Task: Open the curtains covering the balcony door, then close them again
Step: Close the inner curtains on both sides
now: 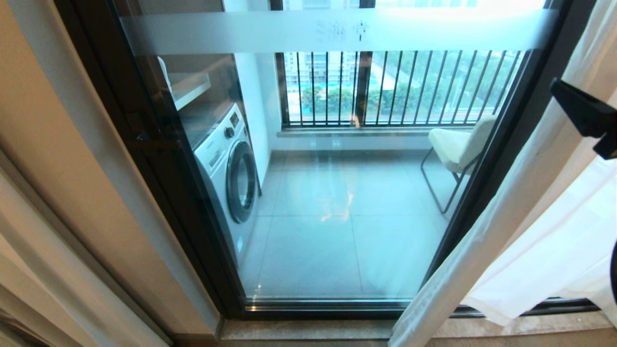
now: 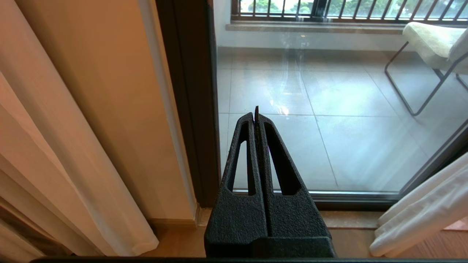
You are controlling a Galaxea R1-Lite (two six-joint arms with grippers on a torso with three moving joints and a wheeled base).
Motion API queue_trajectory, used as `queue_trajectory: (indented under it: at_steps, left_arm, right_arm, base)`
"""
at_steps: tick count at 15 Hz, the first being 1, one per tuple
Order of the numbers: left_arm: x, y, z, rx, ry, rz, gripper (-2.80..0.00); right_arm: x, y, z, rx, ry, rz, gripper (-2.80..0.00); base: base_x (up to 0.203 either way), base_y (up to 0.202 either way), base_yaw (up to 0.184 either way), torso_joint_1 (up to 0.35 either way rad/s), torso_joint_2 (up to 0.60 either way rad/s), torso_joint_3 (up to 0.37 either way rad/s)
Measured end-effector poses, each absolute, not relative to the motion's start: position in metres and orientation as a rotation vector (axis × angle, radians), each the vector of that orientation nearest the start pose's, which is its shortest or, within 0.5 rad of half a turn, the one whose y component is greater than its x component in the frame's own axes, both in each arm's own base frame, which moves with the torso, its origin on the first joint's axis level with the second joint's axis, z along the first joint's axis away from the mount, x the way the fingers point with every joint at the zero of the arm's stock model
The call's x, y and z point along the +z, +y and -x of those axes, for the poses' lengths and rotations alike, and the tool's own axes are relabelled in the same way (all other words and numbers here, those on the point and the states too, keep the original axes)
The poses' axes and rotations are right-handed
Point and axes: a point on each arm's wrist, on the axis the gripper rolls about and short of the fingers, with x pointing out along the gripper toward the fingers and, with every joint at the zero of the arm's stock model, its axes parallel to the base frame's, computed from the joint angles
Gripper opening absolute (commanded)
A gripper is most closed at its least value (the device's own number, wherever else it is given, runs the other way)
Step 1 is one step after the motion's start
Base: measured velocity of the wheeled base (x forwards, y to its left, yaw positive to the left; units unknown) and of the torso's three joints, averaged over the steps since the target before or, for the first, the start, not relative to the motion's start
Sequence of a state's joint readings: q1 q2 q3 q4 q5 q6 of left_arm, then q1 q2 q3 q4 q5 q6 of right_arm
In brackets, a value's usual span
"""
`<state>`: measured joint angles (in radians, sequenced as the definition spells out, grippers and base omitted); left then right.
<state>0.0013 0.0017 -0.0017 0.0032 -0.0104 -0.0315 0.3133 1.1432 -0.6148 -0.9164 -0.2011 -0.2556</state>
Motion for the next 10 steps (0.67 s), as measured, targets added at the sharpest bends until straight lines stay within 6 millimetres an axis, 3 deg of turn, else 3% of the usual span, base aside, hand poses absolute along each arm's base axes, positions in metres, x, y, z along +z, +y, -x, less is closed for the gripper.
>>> queue_trajectory:
  at_steps: [10]
  left_arm:
    - [0.076, 0.000, 0.023, -0.010, 0.003, 0.031, -2.80]
  right_arm:
    - [0.256, 0.017, -0.095, -0.040, -0.386, 0.257, 0.00]
  base:
    - [0.000, 0.000, 0.000, 0.000, 0.00, 0.000]
